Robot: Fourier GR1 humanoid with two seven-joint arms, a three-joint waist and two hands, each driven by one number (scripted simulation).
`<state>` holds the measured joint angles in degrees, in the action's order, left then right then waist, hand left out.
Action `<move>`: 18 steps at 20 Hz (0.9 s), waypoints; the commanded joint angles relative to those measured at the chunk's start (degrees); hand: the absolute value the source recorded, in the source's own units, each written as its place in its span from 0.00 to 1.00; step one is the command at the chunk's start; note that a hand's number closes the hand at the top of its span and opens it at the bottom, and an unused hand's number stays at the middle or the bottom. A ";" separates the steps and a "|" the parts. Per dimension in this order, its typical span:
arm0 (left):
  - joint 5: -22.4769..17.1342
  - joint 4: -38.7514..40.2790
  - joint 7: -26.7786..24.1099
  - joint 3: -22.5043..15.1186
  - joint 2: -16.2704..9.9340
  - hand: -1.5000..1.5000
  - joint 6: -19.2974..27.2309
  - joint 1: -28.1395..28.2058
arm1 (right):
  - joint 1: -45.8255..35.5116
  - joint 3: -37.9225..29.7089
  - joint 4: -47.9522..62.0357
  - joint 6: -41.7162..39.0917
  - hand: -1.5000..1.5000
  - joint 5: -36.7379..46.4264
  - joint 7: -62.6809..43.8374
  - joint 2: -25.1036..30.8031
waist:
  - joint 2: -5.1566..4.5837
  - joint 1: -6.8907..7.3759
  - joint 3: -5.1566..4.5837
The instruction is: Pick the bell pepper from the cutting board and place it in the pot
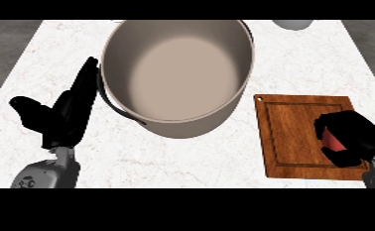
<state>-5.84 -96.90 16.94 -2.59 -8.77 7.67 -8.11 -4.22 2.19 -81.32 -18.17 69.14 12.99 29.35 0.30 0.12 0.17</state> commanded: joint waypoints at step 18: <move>2.74 1.55 2.35 -1.37 3.34 0.50 0.82 -0.70 | -5.03 3.41 -21.82 -3.75 1.00 3.37 -32.75 -28.39 | -0.18 -0.51 -0.19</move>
<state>-5.09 -96.64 19.03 -2.28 -7.32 6.74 -7.69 -7.01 5.09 -97.73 -22.43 70.80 -14.22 3.94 0.16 -0.10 -0.02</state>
